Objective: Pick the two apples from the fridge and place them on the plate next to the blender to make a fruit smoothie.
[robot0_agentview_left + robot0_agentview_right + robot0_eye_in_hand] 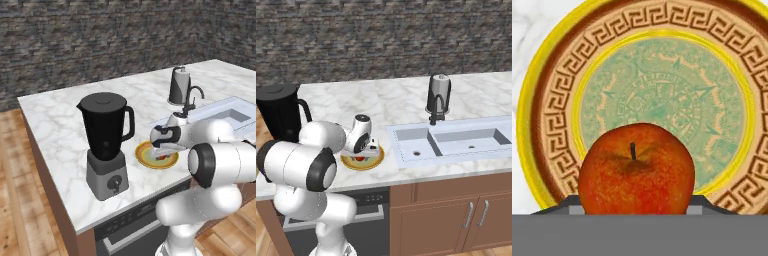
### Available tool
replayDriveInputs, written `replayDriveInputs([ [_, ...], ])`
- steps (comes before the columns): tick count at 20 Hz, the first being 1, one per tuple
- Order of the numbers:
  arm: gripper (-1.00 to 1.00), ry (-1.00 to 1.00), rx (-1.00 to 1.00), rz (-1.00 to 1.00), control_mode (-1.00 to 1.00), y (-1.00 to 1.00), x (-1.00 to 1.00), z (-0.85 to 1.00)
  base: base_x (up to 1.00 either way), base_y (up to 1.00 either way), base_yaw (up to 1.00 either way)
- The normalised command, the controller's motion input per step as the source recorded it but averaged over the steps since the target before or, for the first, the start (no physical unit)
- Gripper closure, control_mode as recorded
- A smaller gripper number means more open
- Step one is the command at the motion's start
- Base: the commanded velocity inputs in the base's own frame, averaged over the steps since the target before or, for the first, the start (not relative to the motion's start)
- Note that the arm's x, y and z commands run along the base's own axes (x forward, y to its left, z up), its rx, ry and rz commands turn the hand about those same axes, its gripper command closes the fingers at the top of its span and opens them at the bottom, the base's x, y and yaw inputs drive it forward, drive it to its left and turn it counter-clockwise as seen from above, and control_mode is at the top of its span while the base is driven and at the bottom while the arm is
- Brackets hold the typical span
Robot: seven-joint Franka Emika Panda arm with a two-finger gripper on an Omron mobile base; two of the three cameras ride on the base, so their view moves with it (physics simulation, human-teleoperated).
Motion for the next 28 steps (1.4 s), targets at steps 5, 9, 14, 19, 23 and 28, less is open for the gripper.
replayDriveInputs([
  [5,1.0,0.05,-0.01,0.06,-1.0,0.0,0.41,-0.27,0.0,0.0,0.0],
  [9,-1.0,0.02,-0.03,0.04,-1.0,0.07,0.08,-0.23,0.0,0.0,0.0],
  [14,-1.0,-0.01,-0.01,0.01,-1.0,0.04,-0.14,-0.01,0.0,0.0,0.0],
  [19,-1.0,-0.21,-0.02,0.0,-1.0,0.0,-0.69,0.57,0.0,0.0,0.0],
  [23,-1.0,-0.31,-0.04,0.0,-1.0,0.0,-0.71,0.76,0.0,0.0,0.0],
  [28,-1.0,-0.17,0.0,0.0,-1.0,0.0,-1.0,0.26,0.0,0.0,0.0],
])
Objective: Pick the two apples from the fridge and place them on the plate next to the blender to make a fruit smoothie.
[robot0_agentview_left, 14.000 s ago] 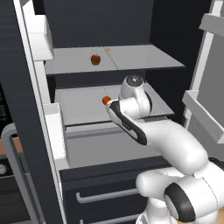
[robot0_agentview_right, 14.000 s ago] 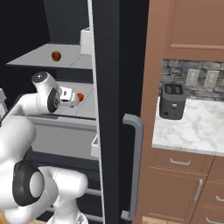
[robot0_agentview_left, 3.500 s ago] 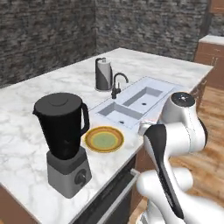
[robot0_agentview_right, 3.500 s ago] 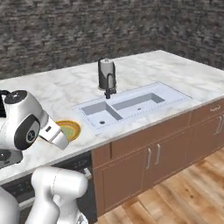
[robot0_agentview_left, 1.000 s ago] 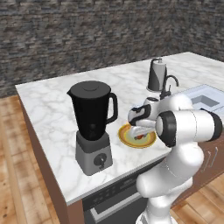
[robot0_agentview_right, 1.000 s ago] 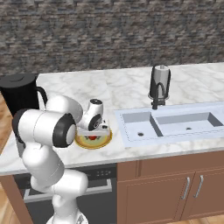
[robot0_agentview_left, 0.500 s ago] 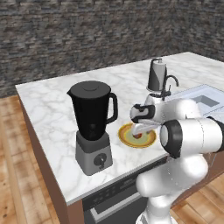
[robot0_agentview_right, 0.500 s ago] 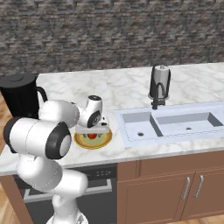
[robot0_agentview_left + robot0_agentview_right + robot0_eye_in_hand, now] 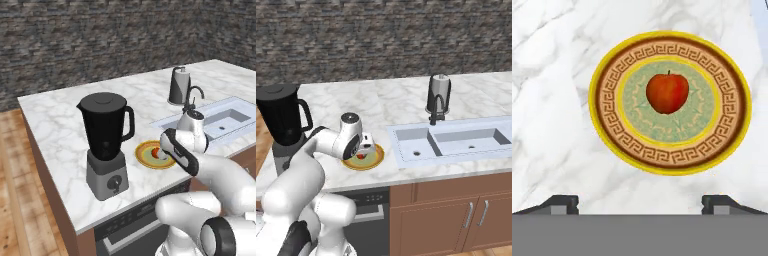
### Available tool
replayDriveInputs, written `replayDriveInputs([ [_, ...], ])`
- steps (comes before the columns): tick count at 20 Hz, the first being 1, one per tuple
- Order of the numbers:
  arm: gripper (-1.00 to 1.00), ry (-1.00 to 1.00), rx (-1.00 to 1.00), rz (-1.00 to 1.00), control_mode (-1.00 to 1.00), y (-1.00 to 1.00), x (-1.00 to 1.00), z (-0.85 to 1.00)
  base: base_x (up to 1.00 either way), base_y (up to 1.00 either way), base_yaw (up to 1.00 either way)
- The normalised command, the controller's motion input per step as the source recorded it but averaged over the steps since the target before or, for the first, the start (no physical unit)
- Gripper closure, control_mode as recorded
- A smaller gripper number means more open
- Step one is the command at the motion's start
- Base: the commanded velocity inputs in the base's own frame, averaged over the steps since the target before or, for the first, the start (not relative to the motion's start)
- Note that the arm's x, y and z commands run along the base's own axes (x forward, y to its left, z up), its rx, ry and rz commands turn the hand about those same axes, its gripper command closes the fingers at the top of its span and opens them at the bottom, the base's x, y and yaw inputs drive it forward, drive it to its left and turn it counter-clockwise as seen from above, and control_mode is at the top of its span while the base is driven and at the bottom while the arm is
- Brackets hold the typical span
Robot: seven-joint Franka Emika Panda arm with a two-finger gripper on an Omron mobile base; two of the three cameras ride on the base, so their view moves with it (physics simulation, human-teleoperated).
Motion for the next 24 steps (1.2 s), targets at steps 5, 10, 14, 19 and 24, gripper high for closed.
replayDriveInputs([
  [5,-1.0,-0.03,0.0,-0.09,-1.0,0.34,-1.0,0.24,0.0,0.0,0.0],
  [10,-1.0,-0.04,0.0,-0.14,-1.0,0.18,-1.0,0.12,0.0,0.0,0.0],
  [14,-1.0,-0.11,0.0,-0.05,-1.0,0.0,-0.84,0.0,0.0,0.0,0.0],
  [19,-1.0,-0.13,0.0,-0.01,-1.0,0.0,-0.66,-0.01,0.0,0.0,0.0],
  [24,-1.0,-0.03,0.0,0.0,1.0,0.02,-0.18,-0.01,-0.8,0.18,0.11],
])
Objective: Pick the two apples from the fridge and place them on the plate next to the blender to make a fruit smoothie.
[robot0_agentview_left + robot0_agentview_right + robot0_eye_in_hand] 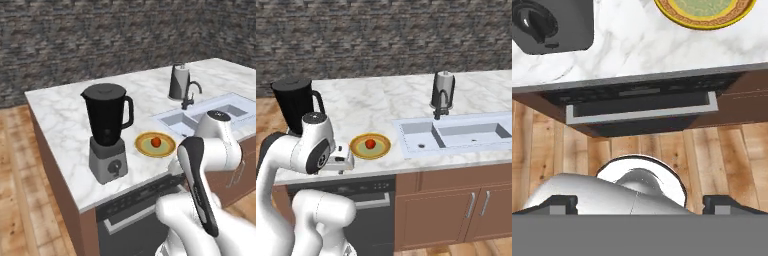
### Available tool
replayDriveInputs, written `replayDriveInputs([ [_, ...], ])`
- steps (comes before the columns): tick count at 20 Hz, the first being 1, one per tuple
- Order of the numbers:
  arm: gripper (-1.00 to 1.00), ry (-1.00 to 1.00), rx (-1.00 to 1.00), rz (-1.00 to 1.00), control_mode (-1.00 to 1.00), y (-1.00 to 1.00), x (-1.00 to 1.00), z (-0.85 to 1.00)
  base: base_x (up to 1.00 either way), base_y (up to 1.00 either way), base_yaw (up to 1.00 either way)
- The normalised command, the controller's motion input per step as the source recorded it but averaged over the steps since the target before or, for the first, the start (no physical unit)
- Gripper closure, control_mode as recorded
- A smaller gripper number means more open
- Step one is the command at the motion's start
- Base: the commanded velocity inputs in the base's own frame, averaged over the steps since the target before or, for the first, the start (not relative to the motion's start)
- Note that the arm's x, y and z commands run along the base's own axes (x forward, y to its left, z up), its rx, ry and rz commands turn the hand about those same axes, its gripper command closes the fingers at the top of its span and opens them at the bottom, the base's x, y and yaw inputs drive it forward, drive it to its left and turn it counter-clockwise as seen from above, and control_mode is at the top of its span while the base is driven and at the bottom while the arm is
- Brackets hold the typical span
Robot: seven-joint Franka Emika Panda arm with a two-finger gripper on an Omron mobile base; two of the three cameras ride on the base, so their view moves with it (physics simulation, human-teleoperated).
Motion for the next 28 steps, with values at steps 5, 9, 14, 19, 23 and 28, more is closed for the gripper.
replayDriveInputs([
  [5,-1.0,0.0,0.0,0.0,1.0,0.0,0.0,0.0,-0.85,0.72,0.43],
  [9,-1.0,0.0,0.0,0.0,1.0,0.0,0.0,0.0,-0.46,0.97,0.63],
  [14,-1.0,0.0,0.0,0.0,1.0,0.0,0.0,0.0,-0.15,0.88,0.65],
  [19,-1.0,0.0,0.0,0.0,1.0,0.0,0.0,0.0,-0.01,0.72,0.64],
  [23,-1.0,0.0,0.0,0.0,1.0,0.0,0.0,0.0,-0.04,0.03,0.55],
  [28,-1.0,0.0,0.0,0.0,1.0,0.0,0.0,0.0,-0.03,0.4,0.62],
])
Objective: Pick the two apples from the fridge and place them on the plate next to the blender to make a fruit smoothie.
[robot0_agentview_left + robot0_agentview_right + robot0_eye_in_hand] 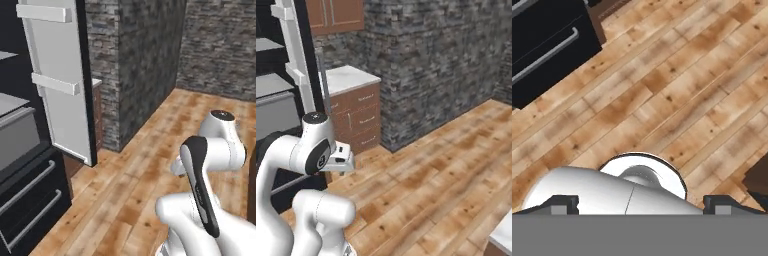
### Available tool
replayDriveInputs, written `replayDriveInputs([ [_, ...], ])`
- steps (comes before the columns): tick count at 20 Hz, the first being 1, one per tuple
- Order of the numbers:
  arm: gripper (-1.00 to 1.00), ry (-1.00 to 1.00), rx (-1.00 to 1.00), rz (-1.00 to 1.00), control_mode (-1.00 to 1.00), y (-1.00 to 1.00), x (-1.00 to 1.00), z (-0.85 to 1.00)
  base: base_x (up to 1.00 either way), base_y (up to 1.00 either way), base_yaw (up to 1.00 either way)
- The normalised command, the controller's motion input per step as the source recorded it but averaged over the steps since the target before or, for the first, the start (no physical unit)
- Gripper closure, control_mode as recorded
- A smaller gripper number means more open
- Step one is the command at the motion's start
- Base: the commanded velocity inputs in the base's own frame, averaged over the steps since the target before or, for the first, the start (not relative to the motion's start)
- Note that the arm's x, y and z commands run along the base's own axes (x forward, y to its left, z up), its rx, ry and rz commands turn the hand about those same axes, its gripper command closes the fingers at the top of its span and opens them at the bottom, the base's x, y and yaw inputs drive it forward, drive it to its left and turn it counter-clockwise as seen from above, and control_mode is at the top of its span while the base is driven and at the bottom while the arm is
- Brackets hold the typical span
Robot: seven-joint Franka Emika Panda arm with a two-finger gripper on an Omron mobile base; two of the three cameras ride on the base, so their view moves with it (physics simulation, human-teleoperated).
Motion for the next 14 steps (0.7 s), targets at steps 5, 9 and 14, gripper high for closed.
replayDriveInputs([
  [5,-1.0,0.0,0.0,0.0,1.0,0.0,0.0,0.0,0.29,0.63,0.65],
  [9,-1.0,0.0,0.0,0.0,1.0,0.0,0.0,0.0,0.47,0.46,0.67],
  [14,-1.0,0.0,0.0,0.0,1.0,0.0,0.0,0.0,0.74,0.0,0.54],
])
